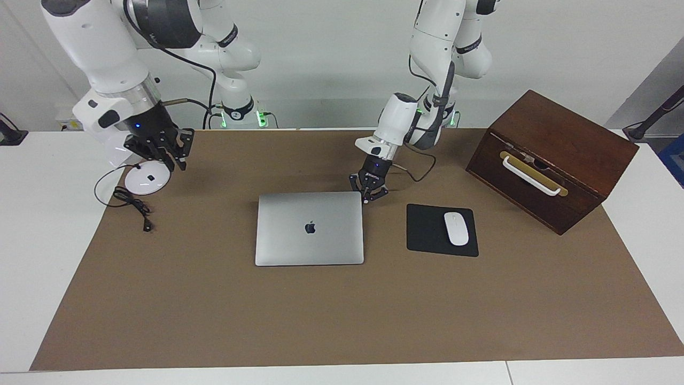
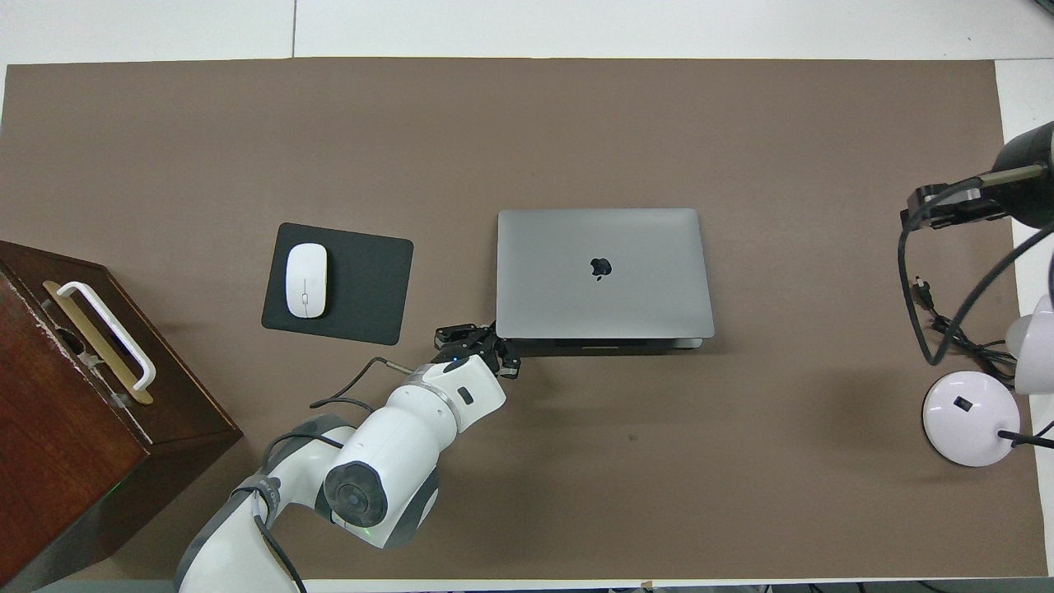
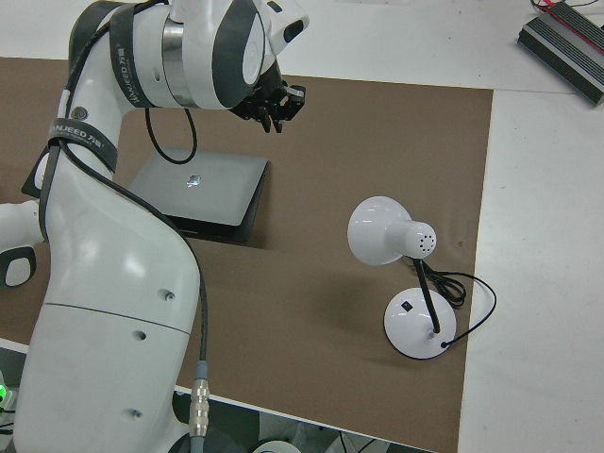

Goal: Close laptop with both arms

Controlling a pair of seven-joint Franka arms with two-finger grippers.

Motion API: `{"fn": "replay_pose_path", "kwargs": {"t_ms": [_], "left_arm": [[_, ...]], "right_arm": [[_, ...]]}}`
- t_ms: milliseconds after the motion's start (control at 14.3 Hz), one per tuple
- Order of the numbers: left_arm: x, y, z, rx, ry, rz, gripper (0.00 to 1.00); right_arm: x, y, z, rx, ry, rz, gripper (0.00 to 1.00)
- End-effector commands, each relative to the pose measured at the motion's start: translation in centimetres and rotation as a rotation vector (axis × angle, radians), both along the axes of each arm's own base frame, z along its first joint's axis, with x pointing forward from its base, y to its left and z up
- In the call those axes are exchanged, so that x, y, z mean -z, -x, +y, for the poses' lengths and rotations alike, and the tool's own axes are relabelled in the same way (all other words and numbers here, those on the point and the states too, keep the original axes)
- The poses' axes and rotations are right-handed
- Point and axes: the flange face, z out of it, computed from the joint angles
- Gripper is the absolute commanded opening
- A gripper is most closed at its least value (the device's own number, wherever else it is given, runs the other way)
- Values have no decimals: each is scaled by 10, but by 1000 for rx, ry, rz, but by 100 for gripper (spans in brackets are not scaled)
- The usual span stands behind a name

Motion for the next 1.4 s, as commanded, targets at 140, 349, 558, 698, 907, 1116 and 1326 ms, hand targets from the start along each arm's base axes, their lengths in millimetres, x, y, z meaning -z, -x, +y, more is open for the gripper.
{"fn": "replay_pose_path", "kwargs": {"t_ms": [140,349,558,698,907,1116,1326], "left_arm": [[0,26,8,15,-19,27,0],[2,33,13,17,-29,36,0],[-1,41,22,18,-40,44,0],[-6,41,24,17,-63,89,0],[-36,41,31,23,-99,160,0],[-56,40,39,21,-120,204,0],[-74,33,36,26,-151,273,0]], "right_arm": [[-21,26,-5,1,0,-28,100],[-35,45,-4,28,-6,-27,100],[-40,51,-3,28,-7,-27,100],[-42,57,-2,28,-8,-11,100],[-43,65,-2,32,-12,-10,100],[-44,65,-3,35,-14,-11,100],[-37,65,-6,43,-13,-17,100]]}}
